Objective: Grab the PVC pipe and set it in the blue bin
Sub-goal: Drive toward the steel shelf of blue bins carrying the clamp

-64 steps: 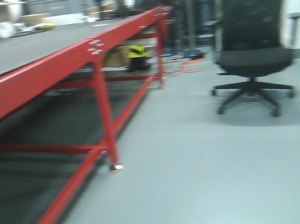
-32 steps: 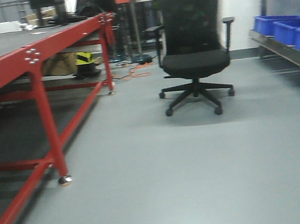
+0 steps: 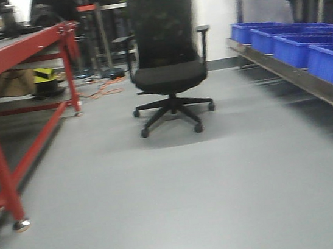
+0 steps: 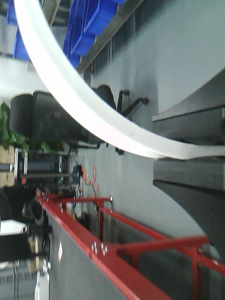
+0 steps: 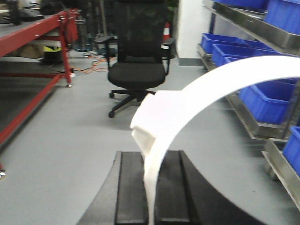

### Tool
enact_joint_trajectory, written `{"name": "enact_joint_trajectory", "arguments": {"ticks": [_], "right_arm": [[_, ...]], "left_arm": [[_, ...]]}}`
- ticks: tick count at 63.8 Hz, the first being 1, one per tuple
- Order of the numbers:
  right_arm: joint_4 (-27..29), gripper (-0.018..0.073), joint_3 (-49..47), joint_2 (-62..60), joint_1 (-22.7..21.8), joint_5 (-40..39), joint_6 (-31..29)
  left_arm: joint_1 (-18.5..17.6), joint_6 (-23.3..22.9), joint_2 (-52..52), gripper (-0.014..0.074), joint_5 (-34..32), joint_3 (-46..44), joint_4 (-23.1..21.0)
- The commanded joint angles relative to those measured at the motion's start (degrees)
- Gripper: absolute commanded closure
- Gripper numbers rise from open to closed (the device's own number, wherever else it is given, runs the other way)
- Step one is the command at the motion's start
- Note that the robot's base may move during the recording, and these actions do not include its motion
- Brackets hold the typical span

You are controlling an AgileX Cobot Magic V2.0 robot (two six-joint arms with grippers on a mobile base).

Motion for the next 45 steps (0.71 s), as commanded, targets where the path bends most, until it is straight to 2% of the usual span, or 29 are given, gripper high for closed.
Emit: {"name": "enact_joint_trajectory", "arguments": {"ticks": [1, 45], "right_arm": [[-0.5, 0.0727, -0.2, -0.2, -0.3, -2.1, -0.3], [-0.5, 0.0727, -0.2, -0.2, -0.3, -2.1, -0.3]], "left_arm": [[-0.4, -0.5, -0.3, 0.0707, -1.6, 0.0, -0.2], [-0.4, -0.5, -0.3, 0.0707, -1.6, 0.0, -0.2]]}}
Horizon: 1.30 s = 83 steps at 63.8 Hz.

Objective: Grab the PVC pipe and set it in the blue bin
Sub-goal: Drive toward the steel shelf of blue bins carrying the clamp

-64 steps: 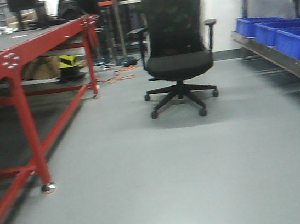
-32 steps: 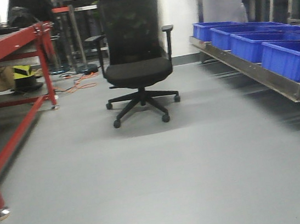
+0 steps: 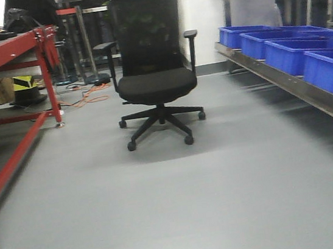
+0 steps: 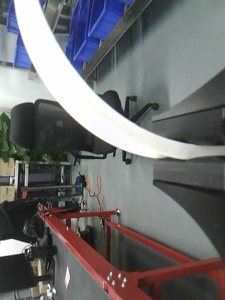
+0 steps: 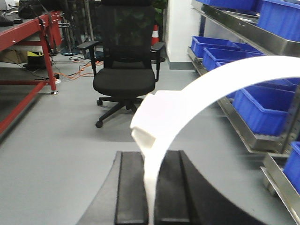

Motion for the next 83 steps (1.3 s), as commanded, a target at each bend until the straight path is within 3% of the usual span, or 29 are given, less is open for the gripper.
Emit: {"name": "enact_joint_trajectory", "arguments": {"ticks": [1, 83], "right_arm": [[-0.5, 0.0727, -0.2, 0.0, -0.3, -2.1, -0.3], [-0.5, 0.0727, -0.2, 0.0, -0.3, -2.1, -0.3]], "left_arm": [[-0.4, -0.5, -0.3, 0.0707, -1.6, 0.0, -0.2], [-0.4, -0.5, -0.3, 0.0707, -2.0, 0.0, -0.2]]}}
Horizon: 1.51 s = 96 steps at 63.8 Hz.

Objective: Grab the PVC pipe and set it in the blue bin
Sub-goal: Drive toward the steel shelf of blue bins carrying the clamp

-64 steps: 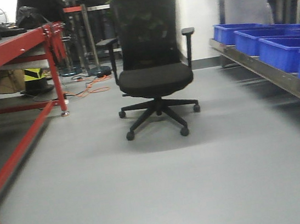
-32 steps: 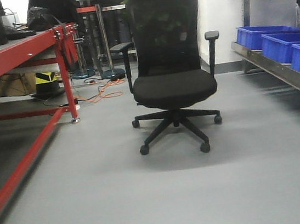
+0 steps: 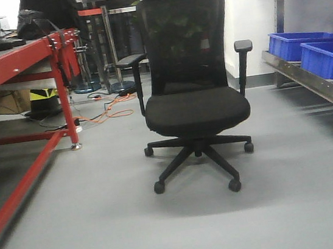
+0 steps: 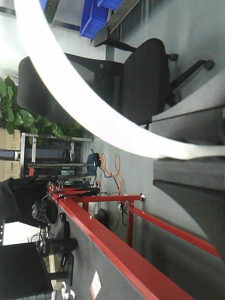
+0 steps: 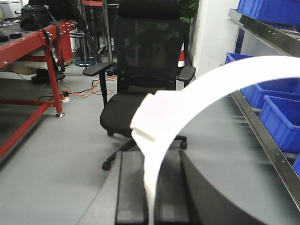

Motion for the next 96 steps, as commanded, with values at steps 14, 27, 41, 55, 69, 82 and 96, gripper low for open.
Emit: {"name": "enact_joint_trajectory", "arguments": {"ticks": [14, 27, 41, 55, 69, 82, 96], "right_arm": [[-0.5, 0.0727, -0.2, 0.0, -0.3, -2.1, -0.3], [-0.5, 0.0727, -0.2, 0.0, -0.3, -2.1, -0.3], [-0.5, 0.0727, -0.2, 0.0, -0.3, -2.1, -0.3], [-0.5, 0.0727, -0.2, 0.0, -0.3, -2.1, -0.3], [-0.5, 0.0727, -0.2, 0.0, -0.3, -2.1, -0.3], [-0.5, 0.0727, -0.2, 0.0, -0.3, -2.1, -0.3], [-0.5, 0.0727, -0.2, 0.0, -0.3, -2.1, -0.3]], "left_arm": [[-0.4, -0.5, -0.3, 0.0707, -2.8, 0.0, -0.2], [-0.4, -0.5, -0.3, 0.0707, -2.8, 0.0, -0.2], [-0.4, -0.5, -0.3, 0.0707, -2.8, 0.0, -0.2], [-0.4, -0.5, -0.3, 0.0707, -2.8, 0.0, -0.2], [-0.4, -0.5, -0.3, 0.0707, -2.8, 0.0, -0.2], [-0.4, -0.5, -0.3, 0.0707, -2.8, 0.0, -0.2], [-0.4, -0.5, -0.3, 0.0707, -2.8, 0.0, -0.2]]}}
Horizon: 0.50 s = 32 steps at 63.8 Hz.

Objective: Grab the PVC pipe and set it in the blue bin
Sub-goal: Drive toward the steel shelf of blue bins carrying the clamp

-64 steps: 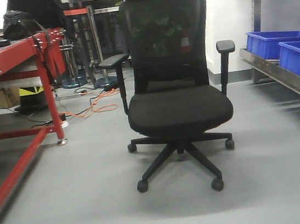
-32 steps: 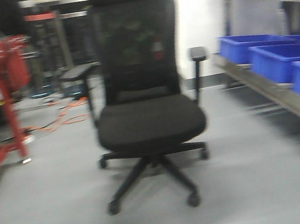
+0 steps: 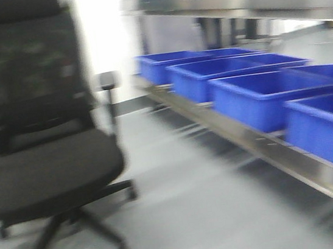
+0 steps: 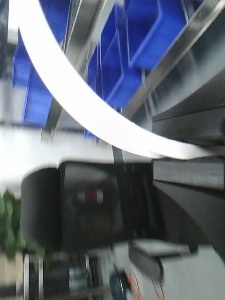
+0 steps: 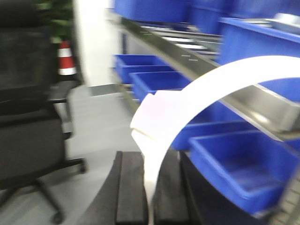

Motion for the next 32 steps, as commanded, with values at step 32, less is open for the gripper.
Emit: {"name": "enact_joint_trajectory", "arguments": {"ticks": [32], "right_arm": [[-0.5, 0.0727, -0.2, 0.0, -0.3, -1.8, -0.3]], "left_arm": [[-0.4, -0.5, -0.3, 0.0707, -1.5, 0.0, -0.2]]}}
